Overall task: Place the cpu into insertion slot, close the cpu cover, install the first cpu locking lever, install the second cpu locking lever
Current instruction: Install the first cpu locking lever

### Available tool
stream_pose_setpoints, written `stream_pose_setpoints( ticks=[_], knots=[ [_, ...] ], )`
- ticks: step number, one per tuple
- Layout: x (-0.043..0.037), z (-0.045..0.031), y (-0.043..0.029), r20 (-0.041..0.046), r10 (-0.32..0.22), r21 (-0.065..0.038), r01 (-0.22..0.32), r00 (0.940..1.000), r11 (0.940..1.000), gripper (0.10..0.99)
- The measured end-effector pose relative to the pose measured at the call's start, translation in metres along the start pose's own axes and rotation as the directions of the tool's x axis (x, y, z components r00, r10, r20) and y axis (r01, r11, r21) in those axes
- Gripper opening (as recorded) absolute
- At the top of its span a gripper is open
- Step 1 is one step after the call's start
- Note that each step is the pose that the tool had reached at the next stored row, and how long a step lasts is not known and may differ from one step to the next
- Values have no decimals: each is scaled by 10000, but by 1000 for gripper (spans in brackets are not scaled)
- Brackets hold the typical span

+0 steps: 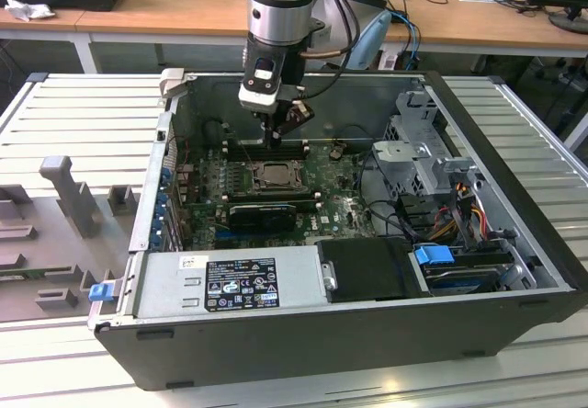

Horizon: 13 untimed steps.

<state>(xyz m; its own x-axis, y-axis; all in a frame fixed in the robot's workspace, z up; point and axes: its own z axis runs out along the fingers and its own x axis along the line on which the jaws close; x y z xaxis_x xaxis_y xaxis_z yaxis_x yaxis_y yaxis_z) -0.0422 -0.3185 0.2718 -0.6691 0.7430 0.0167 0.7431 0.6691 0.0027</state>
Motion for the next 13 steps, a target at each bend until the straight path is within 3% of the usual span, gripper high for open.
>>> stream_pose_setpoints(
  ticks=[5,13],
  knots=[
    [0,0,0,-2,-549,9,549,9985,9985,106],
    [0,0,0,-5,-1410,22,1410,9900,9900,106]
  ],
)
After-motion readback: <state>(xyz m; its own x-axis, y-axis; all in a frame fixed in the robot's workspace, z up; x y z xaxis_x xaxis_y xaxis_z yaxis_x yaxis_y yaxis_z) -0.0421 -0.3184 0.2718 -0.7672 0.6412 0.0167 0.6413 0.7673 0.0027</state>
